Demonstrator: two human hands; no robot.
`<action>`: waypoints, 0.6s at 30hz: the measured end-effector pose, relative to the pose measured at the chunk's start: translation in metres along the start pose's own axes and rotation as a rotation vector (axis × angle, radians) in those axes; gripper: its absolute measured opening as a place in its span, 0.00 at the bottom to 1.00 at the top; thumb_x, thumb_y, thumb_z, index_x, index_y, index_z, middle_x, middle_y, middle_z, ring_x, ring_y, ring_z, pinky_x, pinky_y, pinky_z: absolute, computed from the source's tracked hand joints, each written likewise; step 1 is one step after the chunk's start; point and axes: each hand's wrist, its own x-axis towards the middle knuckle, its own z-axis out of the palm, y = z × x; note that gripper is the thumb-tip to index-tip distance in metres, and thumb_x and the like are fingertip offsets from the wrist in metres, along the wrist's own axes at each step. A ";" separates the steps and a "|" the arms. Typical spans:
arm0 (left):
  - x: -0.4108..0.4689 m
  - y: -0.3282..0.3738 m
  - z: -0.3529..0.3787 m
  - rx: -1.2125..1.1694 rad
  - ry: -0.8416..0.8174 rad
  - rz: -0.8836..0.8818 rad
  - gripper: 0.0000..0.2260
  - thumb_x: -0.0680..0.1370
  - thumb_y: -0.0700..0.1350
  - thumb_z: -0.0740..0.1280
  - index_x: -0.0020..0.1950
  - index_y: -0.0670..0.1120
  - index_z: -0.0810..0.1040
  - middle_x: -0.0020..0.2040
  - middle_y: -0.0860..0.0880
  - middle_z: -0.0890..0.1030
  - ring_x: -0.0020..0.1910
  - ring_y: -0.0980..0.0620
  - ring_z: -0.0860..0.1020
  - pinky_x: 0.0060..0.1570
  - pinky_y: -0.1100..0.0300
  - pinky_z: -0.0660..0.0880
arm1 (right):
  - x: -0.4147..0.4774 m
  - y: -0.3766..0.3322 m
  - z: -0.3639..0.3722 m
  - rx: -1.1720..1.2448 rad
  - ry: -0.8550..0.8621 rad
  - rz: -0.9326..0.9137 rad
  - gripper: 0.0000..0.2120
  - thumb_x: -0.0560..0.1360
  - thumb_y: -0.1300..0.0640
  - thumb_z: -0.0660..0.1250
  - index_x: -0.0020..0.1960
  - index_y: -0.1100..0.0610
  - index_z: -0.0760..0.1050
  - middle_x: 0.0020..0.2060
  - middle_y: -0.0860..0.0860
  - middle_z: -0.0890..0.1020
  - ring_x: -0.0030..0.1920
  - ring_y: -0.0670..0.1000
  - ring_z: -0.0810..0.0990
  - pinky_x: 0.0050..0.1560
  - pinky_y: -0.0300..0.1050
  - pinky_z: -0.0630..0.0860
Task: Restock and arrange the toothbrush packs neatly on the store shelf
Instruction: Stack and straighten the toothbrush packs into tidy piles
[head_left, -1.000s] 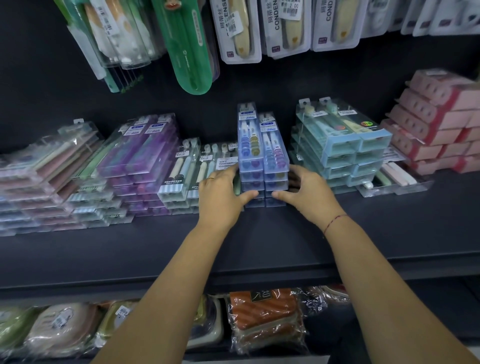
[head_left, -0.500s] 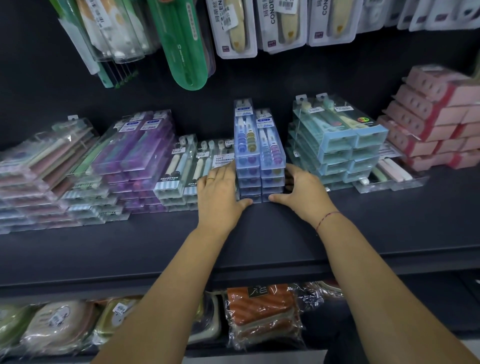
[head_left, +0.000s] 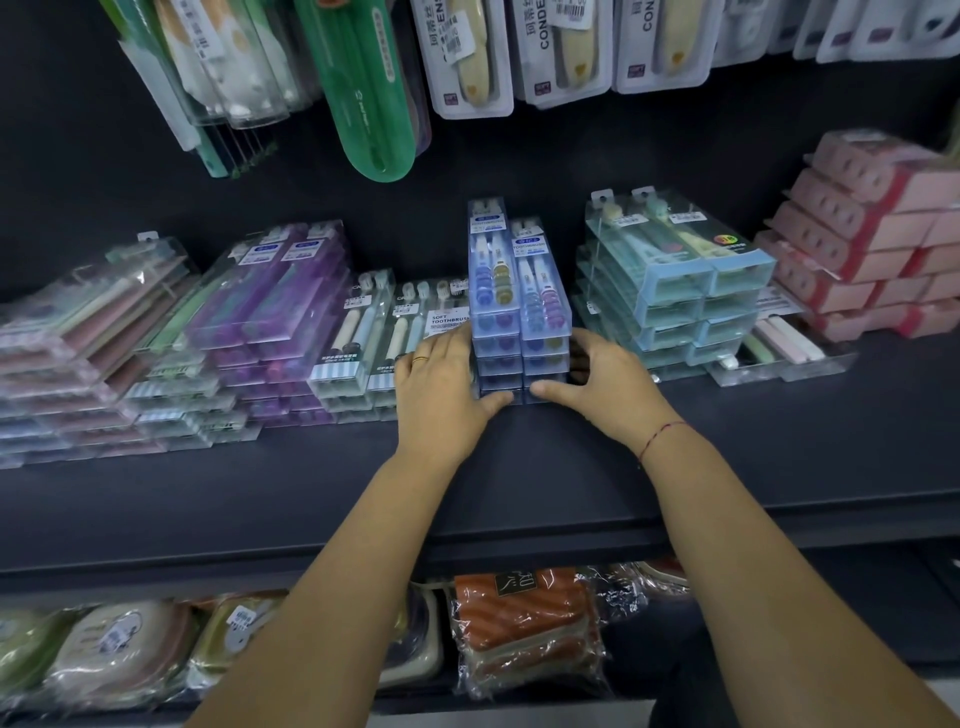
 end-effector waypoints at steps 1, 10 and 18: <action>0.001 0.000 -0.001 -0.045 0.009 -0.007 0.30 0.72 0.60 0.72 0.69 0.48 0.69 0.64 0.52 0.76 0.67 0.50 0.69 0.65 0.55 0.59 | 0.000 0.000 -0.001 0.016 -0.007 0.000 0.35 0.70 0.46 0.75 0.73 0.53 0.67 0.64 0.48 0.78 0.61 0.47 0.77 0.64 0.47 0.74; 0.003 0.004 -0.004 -0.116 0.029 -0.051 0.23 0.74 0.58 0.70 0.65 0.48 0.74 0.58 0.52 0.78 0.62 0.50 0.71 0.59 0.57 0.59 | -0.003 -0.005 0.006 0.020 0.078 -0.002 0.29 0.72 0.47 0.74 0.69 0.55 0.73 0.60 0.50 0.81 0.60 0.49 0.78 0.63 0.46 0.75; 0.006 0.002 -0.007 -0.177 -0.027 -0.088 0.23 0.73 0.58 0.72 0.64 0.50 0.74 0.58 0.53 0.78 0.63 0.50 0.70 0.60 0.57 0.59 | -0.003 -0.003 0.004 0.020 0.029 0.010 0.32 0.71 0.43 0.73 0.70 0.54 0.71 0.62 0.49 0.79 0.63 0.49 0.77 0.64 0.48 0.74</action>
